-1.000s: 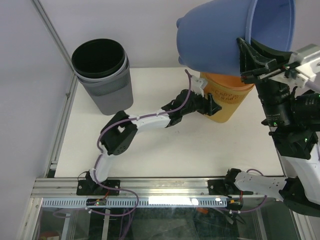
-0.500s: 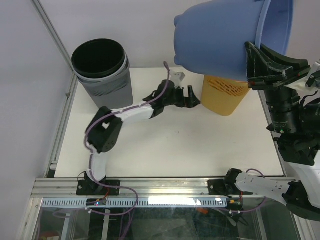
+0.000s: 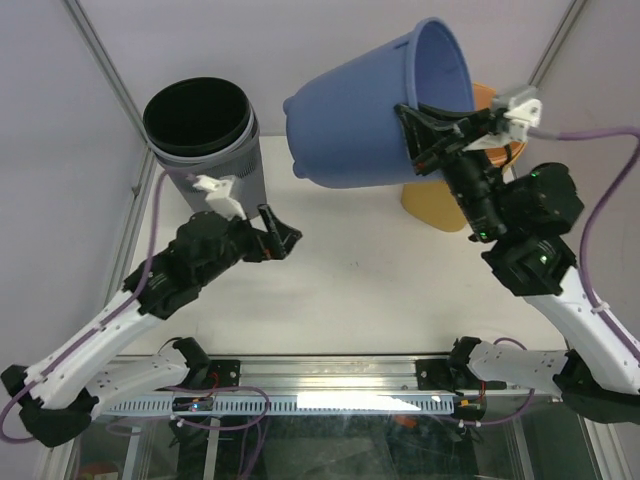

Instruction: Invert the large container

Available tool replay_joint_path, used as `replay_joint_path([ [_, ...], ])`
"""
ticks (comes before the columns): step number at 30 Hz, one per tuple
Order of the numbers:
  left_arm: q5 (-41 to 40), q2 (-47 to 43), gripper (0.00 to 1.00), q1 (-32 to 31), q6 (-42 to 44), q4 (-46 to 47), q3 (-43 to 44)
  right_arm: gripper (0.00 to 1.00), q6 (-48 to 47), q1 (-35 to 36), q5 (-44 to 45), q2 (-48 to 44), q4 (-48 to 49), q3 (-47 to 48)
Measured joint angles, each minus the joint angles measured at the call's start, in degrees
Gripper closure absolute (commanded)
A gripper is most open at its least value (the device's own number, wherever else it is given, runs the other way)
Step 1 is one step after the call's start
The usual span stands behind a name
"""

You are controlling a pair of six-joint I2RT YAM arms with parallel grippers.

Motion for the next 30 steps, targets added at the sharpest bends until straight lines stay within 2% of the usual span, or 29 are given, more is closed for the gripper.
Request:
replay_joint_path([
  [4, -12.76, -7.1, 0.01, 0.35, -6.91, -12.61, 3.26, 1.0, 2.64, -0.52, -0.61, 4.02, -1.4, -0.39],
  [7, -20.61, -7.74, 0.01, 0.35, -10.84, -19.67, 9.6, 1.0, 6.16, -2.43, -3.61, 5.55, -3.17, -1.36],
  [13, -29.9, -3.98, 0.01, 0.35, -11.19, -24.26, 20.15, 1.0, 16.41, -9.86, -14.4, 6.84, -5.38, -5.22],
  [19, -35.08, 1.42, 0.01, 0.35, -7.21, -25.29, 30.77, 1.0, 25.77, -10.86, -23.19, 9.25, -5.2, -10.38],
  [23, -35.89, 4.04, 0.01, 0.35, -5.33, -23.78, 34.91, 1.0, 36.46, -11.98, -29.49, 10.99, 1.49, -17.38],
  [30, -33.64, 8.02, 0.01, 0.35, -0.11, -18.36, 36.83, 1.0, 60.67, -16.65, -36.04, 13.57, 21.53, -36.24],
])
